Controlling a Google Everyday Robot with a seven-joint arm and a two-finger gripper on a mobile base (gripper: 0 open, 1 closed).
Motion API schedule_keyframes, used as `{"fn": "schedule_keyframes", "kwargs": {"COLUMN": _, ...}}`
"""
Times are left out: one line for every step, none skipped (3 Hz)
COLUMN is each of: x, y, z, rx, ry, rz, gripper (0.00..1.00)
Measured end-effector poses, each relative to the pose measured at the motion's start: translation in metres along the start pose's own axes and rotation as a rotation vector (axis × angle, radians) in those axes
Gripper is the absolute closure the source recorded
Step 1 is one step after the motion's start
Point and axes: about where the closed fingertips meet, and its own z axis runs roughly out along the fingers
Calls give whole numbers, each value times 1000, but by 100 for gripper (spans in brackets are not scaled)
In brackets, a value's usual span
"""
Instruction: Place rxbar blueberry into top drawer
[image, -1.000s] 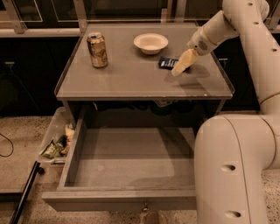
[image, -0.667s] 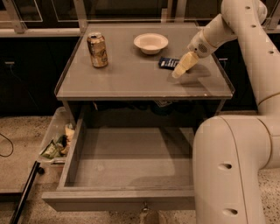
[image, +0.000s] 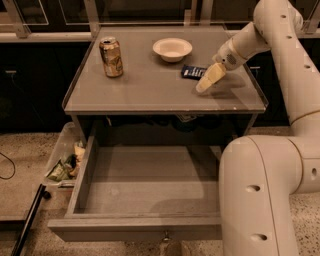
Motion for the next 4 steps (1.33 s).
{"fn": "schedule_keyframes", "kwargs": {"x": 0, "y": 0, "z": 0, "rx": 0, "ry": -1, "rz": 0, "gripper": 18}}
{"fn": "schedule_keyframes", "kwargs": {"x": 0, "y": 0, "z": 0, "rx": 0, "ry": -1, "rz": 0, "gripper": 43}}
{"fn": "schedule_keyframes", "kwargs": {"x": 0, "y": 0, "z": 0, "rx": 0, "ry": -1, "rz": 0, "gripper": 66}}
{"fn": "schedule_keyframes", "kwargs": {"x": 0, "y": 0, "z": 0, "rx": 0, "ry": -1, "rz": 0, "gripper": 89}}
